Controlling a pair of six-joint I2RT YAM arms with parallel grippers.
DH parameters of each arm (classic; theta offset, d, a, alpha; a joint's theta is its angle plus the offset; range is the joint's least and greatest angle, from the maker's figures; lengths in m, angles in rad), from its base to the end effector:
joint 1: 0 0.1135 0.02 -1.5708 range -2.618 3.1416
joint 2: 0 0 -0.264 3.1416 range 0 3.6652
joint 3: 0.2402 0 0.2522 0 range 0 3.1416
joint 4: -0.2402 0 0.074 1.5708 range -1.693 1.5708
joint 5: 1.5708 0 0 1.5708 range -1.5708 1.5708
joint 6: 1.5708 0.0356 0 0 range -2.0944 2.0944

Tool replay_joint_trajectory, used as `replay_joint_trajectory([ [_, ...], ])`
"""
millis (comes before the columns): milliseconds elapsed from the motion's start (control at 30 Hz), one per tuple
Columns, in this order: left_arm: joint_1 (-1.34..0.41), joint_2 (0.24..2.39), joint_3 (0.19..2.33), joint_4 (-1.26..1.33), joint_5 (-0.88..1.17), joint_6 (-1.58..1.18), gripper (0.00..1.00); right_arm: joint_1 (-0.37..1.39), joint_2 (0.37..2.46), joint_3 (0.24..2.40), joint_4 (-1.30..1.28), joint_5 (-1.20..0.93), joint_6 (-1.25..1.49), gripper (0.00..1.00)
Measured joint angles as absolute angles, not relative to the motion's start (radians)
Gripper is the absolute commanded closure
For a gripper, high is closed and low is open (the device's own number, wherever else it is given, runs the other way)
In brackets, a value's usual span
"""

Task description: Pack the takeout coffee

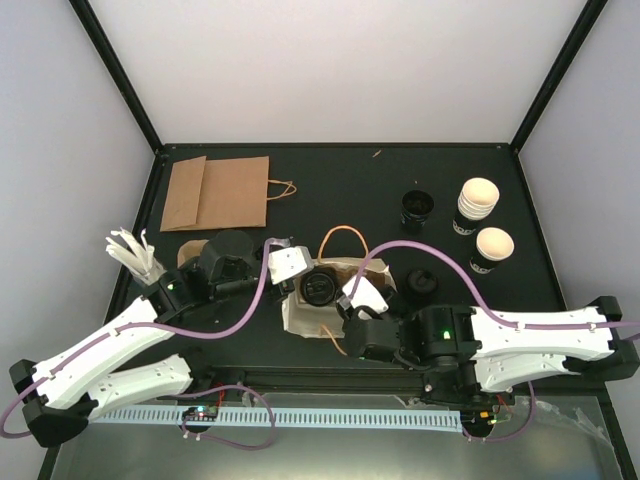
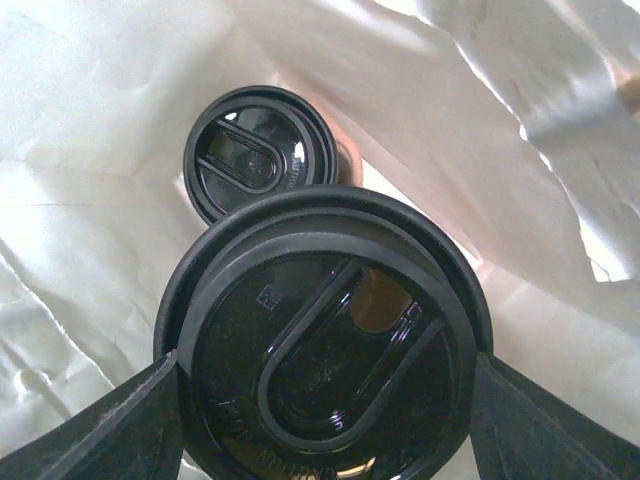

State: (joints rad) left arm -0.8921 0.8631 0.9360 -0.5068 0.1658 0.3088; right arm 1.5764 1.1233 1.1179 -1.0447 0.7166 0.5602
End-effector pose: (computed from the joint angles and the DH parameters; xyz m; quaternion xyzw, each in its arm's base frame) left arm 0.1130 -0.1495 0.3459 0.5113 0.6677 -0.2211 0.4938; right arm 0.0223 0.2013 0.3227 -0.3614 0.8345 0.0481 0.4131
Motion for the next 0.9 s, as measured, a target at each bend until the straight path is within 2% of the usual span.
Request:
replay_joint_trajectory([
  [467, -0.899, 0.863, 0.933, -0.508, 0.158, 0.31, 0.98, 1.575, 1.246, 1.122, -1.221, 0.854, 0.768, 0.44],
  [900, -0.905, 0.857, 0.925, -0.511, 0.169, 0.317, 0.96, 1.518, 1.243, 1.048, -1.021, 0.884, 0.776, 0.47],
])
